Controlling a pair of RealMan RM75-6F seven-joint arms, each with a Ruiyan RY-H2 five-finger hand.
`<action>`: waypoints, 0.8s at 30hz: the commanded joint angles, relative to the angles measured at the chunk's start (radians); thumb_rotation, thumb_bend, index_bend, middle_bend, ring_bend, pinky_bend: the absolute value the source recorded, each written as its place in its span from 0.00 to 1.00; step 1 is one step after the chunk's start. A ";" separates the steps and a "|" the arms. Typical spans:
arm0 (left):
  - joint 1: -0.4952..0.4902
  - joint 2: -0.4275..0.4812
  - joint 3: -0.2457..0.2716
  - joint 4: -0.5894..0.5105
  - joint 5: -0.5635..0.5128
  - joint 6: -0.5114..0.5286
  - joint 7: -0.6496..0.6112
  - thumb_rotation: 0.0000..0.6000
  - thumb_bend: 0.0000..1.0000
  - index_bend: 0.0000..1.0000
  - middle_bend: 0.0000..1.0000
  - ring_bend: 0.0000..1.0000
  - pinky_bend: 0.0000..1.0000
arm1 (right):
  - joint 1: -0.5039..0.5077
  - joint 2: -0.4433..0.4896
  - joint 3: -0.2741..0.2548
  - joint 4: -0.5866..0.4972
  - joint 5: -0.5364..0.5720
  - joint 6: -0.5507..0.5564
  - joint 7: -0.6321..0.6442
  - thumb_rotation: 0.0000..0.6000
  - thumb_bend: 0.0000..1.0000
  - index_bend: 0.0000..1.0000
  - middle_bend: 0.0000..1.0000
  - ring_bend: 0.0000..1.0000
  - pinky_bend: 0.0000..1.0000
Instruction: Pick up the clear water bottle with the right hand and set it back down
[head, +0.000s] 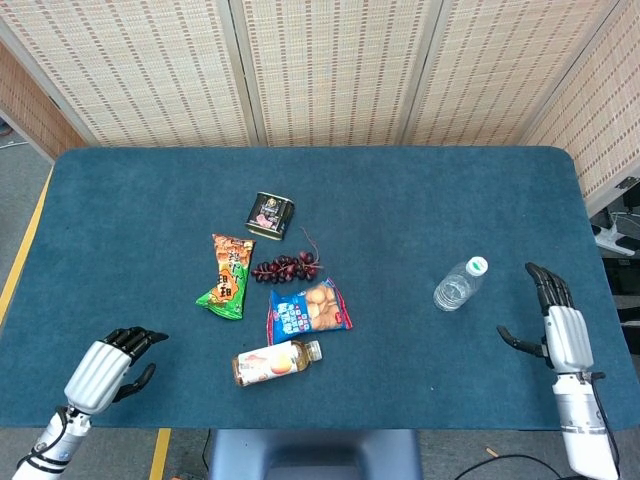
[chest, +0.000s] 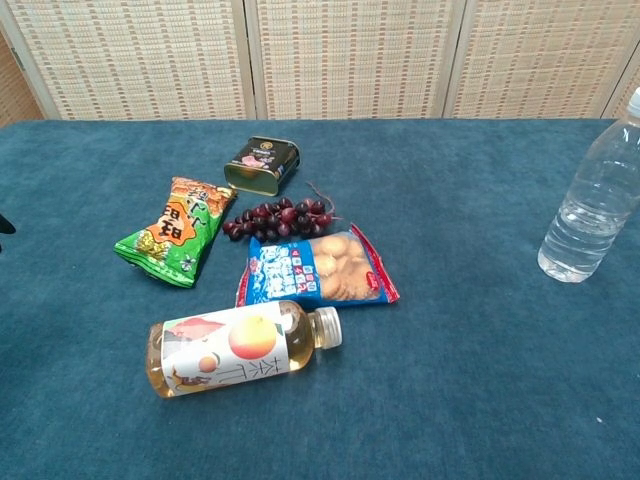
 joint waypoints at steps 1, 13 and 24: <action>0.000 0.000 0.001 0.000 0.003 0.002 -0.001 1.00 0.43 0.27 0.35 0.29 0.40 | 0.044 -0.033 0.025 0.059 0.030 -0.088 0.141 1.00 0.11 0.00 0.04 0.00 0.03; 0.000 0.002 0.001 -0.001 0.000 0.000 -0.004 1.00 0.43 0.27 0.36 0.29 0.40 | 0.138 -0.082 0.043 0.178 0.042 -0.260 0.395 1.00 0.11 0.00 0.04 0.00 0.03; 0.000 0.003 0.002 -0.001 -0.001 0.000 -0.008 1.00 0.43 0.27 0.37 0.29 0.40 | 0.219 -0.076 0.049 0.187 0.017 -0.364 0.534 1.00 0.11 0.00 0.05 0.00 0.03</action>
